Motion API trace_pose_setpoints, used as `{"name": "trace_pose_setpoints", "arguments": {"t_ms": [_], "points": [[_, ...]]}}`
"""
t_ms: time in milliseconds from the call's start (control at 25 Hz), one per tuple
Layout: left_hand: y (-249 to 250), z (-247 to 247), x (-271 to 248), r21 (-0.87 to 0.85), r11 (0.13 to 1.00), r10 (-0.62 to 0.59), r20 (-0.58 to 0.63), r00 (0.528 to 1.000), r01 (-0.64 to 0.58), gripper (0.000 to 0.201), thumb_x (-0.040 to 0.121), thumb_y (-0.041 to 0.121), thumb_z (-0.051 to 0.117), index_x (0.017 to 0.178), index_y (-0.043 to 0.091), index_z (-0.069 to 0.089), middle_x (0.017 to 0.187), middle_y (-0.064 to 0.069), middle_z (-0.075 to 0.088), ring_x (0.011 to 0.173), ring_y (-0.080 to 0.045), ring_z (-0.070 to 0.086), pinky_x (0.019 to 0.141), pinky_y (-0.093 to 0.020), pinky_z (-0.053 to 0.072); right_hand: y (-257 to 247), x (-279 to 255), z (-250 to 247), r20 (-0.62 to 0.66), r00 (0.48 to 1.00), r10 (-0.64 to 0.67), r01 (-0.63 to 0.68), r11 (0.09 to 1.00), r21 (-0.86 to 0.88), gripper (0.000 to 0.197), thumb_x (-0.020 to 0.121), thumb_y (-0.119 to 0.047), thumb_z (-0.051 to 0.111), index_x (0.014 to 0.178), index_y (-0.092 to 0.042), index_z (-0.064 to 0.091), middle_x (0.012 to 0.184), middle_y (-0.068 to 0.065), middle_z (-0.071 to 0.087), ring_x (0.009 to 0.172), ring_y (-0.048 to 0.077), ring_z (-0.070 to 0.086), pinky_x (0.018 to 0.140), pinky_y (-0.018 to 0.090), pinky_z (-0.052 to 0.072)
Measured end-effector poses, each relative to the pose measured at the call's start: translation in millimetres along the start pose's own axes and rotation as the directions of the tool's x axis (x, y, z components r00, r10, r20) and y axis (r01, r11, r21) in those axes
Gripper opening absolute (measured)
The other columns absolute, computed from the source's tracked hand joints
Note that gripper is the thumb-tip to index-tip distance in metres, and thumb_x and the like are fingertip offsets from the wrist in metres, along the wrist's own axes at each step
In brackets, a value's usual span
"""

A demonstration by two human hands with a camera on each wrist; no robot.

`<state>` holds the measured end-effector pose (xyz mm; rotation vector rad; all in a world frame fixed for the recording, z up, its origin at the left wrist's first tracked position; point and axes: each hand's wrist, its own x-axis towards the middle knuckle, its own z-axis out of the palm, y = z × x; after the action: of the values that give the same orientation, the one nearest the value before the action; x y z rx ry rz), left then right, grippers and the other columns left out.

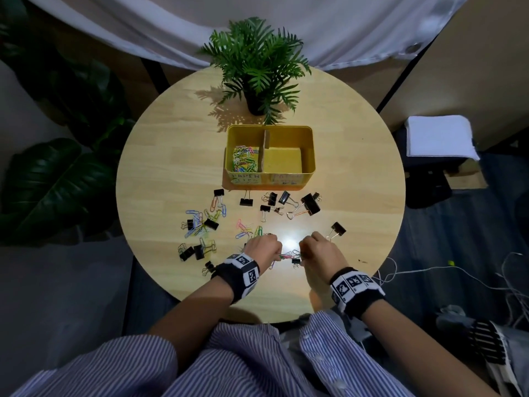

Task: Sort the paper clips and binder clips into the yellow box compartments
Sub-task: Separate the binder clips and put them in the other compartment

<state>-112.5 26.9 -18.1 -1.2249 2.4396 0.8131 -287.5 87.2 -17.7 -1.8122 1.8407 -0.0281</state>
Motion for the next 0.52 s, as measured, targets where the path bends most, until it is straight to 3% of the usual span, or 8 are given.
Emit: {"name": "trace_pose_setpoints", "arguments": {"t_ms": [120,200,240,320,400,440,520], "points": [[-7,-3,-15,-0.048,0.999,-0.018,-0.066,0.998,0.014,0.019,0.093,0.021,0.060,0.100,0.005,0.068,0.103,-0.009,0.063,0.096,-0.029,0.061,0.083,-0.038,0.050,-9,11,0,-0.022,1.000,0.009,-0.007,0.998,0.064,0.009,0.079,-0.010,0.065,0.079,-0.019,0.062,0.081,-0.004,0.056,0.073,0.020,0.057,0.065,0.031,0.047],[-10,-14,-30,-0.248,0.968,-0.096,-0.201,0.975,0.044,0.014,0.089,0.023,0.065,0.094,0.011,0.070,0.096,-0.001,0.065,0.087,-0.020,0.062,0.080,-0.034,0.052,-14,17,-1,-0.026,0.999,-0.032,0.032,0.999,-0.005,0.006,0.080,-0.016,0.066,0.080,-0.022,0.064,0.081,-0.005,0.060,0.076,0.017,0.056,0.061,0.028,0.044],[-13,-23,-36,-0.346,0.937,-0.157,-0.301,0.941,0.045,0.010,0.087,0.023,0.068,0.089,0.013,0.071,0.090,0.003,0.066,0.081,-0.014,0.062,0.076,-0.030,0.054,-15,19,0,-0.028,0.997,-0.077,0.075,0.995,-0.071,0.004,0.081,-0.018,0.065,0.081,-0.021,0.064,0.083,-0.005,0.060,0.078,0.017,0.056,0.058,0.027,0.040],[-22,-51,-41,-0.478,0.878,-0.295,-0.508,0.809,0.020,0.008,0.082,0.021,0.072,0.085,0.014,0.071,0.085,0.006,0.067,0.073,-0.008,0.061,0.067,-0.021,0.054,-17,19,3,0.004,0.984,-0.177,0.174,0.967,-0.188,0.009,0.076,-0.016,0.068,0.082,-0.017,0.062,0.083,-0.001,0.060,0.080,0.019,0.056,0.050,0.026,0.032],[-35,-89,-34,-0.522,0.853,-0.386,-0.644,0.661,-0.009,0.010,0.081,0.019,0.073,0.088,0.012,0.072,0.087,0.002,0.069,0.073,-0.008,0.062,0.064,-0.016,0.053,-18,16,6,0.050,0.964,-0.261,0.265,0.927,-0.264,0.022,0.066,-0.016,0.077,0.079,-0.013,0.061,0.076,0.001,0.058,0.069,0.019,0.057,0.042,0.025,0.031],[-42,-109,-25,-0.514,0.858,-0.400,-0.684,0.610,-0.014,0.012,0.081,0.019,0.073,0.089,0.010,0.072,0.089,0.001,0.070,0.074,-0.009,0.062,0.065,-0.014,0.051,-17,17,7,0.056,0.956,-0.289,0.292,0.914,-0.282,0.025,0.063,-0.018,0.080,0.077,-0.012,0.060,0.071,0.001,0.058,0.062,0.019,0.056,0.038,0.024,0.032],[-54,-141,-3,-0.491,0.871,-0.397,-0.709,0.584,-0.005,0.014,0.081,0.020,0.074,0.091,0.010,0.071,0.089,-0.001,0.070,0.076,-0.011,0.063,0.067,-0.016,0.053,-19,18,5,0.058,0.941,-0.334,0.335,0.886,-0.321,0.021,0.067,-0.018,0.079,0.074,-0.009,0.061,0.065,0.002,0.057,0.054,0.019,0.056,0.036,0.023,0.036]]}}
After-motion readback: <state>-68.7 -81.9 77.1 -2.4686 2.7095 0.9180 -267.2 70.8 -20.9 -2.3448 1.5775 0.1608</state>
